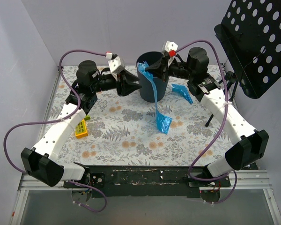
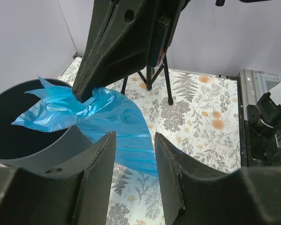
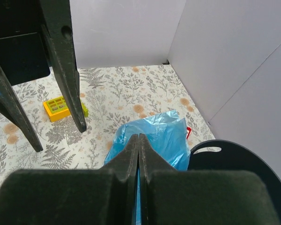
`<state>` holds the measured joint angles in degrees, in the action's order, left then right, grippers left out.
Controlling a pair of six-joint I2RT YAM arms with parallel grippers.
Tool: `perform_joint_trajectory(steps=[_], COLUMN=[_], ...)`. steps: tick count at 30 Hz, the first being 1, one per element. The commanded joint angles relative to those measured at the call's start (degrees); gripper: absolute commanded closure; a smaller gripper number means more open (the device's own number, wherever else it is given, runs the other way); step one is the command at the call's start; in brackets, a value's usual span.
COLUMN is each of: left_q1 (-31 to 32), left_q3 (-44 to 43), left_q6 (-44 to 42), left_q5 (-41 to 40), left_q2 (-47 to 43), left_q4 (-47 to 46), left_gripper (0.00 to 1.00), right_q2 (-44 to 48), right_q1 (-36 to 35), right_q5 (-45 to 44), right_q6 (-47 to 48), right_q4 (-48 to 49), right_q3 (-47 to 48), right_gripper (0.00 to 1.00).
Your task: Put the trash bags into the trash bin
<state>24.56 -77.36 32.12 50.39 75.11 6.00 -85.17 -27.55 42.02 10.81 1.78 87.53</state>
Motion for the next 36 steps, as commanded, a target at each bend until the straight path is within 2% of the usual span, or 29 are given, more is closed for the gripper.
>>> perform_joint_trajectory(steps=[1,5,9,11,19,27,29,31,33,34,36], left_q1=[-0.1,-0.1,-0.1,-0.1,0.1,1.3,2.0,2.7,3.0,3.2,3.7], left_q3=[1.5,0.7,1.7,1.5,1.2,2.6,4.0,3.8,3.0,3.2,4.6], left_q6=[1.4,-11.7,-25.6,-29.1,-36.9,-36.1,-32.6,-25.7,-19.1,-14.8,-8.5], left_q5=[-5.9,-10.6,-13.2,-12.5,-6.4,-3.8,-4.6,-5.7,-6.5,-7.2,-9.3], left_q2=[0.3,-1.9,-4.0,-3.8,-0.7,3.7,3.8,4.1,4.4,4.3,3.1], left_q4=[-4.3,-3.2,-5.0,-5.0,-5.6,-9.0,-12.0,-13.9,-14.4,-15.0,-16.7], left_gripper=[0.61,0.67,0.5,0.46,0.43,0.47,0.52,0.76,0.95,1.0,1.0], right_q2=[-0.9,-0.8,-0.7,-0.5,0.2,-0.4,-1.2,-2.5,-4.3,-5.9,-8.0], right_q1=[-0.7,-1.1,-1.3,-1.4,-1.7,-1.8,-1.8,-1.9,-1.9,-1.8,-2.1], right_q5=[1.3,1.9,2.6,2.8,2.8,0.5,0.1,0.0,-0.9,-2.6,-8.7], right_q6=[0.9,2.2,2.8,2.8,2.8,0.8,0.4,0.4,-0.3,-1.0,-3.1], right_q4=[3.5,2.2,1.4,1.1,1.0,4.5,5.9,7.0,8.8,10.2,13.1], right_q3=[3.8,4.8,5.0,4.9,4.4,4.1,4.3,5.0,6.0,6.8,8.0], right_gripper=[0.99,0.99,0.99,0.99,0.99,0.99,0.99,0.99,0.99,0.99,0.99])
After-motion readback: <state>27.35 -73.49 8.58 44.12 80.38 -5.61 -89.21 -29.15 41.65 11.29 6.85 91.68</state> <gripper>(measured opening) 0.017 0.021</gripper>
